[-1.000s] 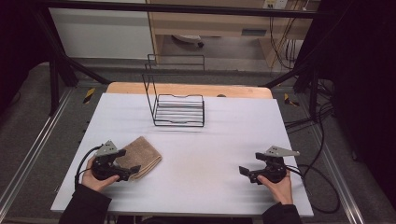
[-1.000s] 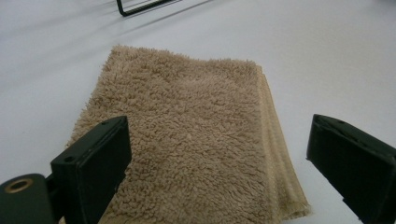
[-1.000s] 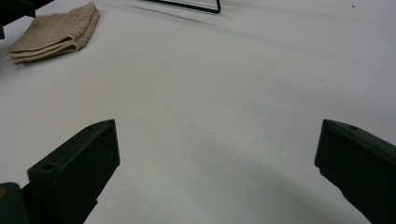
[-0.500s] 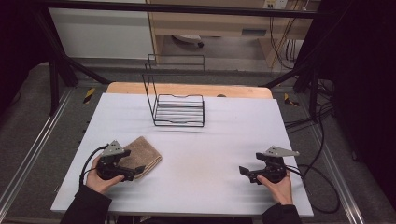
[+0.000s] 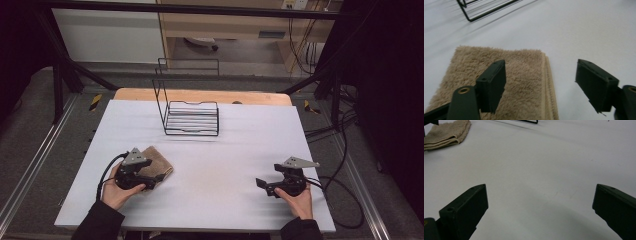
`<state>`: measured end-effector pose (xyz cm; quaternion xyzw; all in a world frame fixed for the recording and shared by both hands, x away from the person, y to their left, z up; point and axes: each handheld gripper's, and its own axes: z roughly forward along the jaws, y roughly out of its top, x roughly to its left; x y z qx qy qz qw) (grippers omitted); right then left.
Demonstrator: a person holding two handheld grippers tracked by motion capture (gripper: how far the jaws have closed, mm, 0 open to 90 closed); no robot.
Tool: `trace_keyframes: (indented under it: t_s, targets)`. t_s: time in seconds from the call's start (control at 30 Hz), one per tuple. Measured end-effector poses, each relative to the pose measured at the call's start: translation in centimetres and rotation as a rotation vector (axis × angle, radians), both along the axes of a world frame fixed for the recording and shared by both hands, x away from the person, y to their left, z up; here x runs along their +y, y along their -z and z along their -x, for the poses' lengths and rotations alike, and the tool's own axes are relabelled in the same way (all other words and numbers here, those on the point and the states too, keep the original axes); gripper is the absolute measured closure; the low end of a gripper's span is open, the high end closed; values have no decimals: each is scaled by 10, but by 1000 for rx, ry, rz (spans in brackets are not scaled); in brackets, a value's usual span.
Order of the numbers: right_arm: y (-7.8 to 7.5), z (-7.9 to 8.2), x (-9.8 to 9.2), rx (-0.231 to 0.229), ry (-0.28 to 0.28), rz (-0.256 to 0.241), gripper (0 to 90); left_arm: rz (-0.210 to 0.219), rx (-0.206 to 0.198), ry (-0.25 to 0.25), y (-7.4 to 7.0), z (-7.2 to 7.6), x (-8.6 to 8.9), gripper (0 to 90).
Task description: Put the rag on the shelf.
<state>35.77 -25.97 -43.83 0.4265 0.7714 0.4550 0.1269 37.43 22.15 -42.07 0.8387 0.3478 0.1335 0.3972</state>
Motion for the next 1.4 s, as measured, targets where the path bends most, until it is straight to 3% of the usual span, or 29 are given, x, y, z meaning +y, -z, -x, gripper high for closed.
trace_keyframes:
  t_s: [0.23, 0.47, 1.2, 1.4]
  targets:
    - [0, 0, 0, 0, -2, 8, 8, -78, 15, 2, 8, -12, -23, 421]
    - [0, 0, 0, -1, 1, 15, 8, -129, 30, -11, 17, -19, -30, 544]
    - [0, 0, 0, -2, 0, 20, 10, -149, 42, -75, 20, -26, -35, 803]
    - [0, -1, 0, -1, 2, 19, 12, -123, 50, -78, 19, -26, -31, 836]
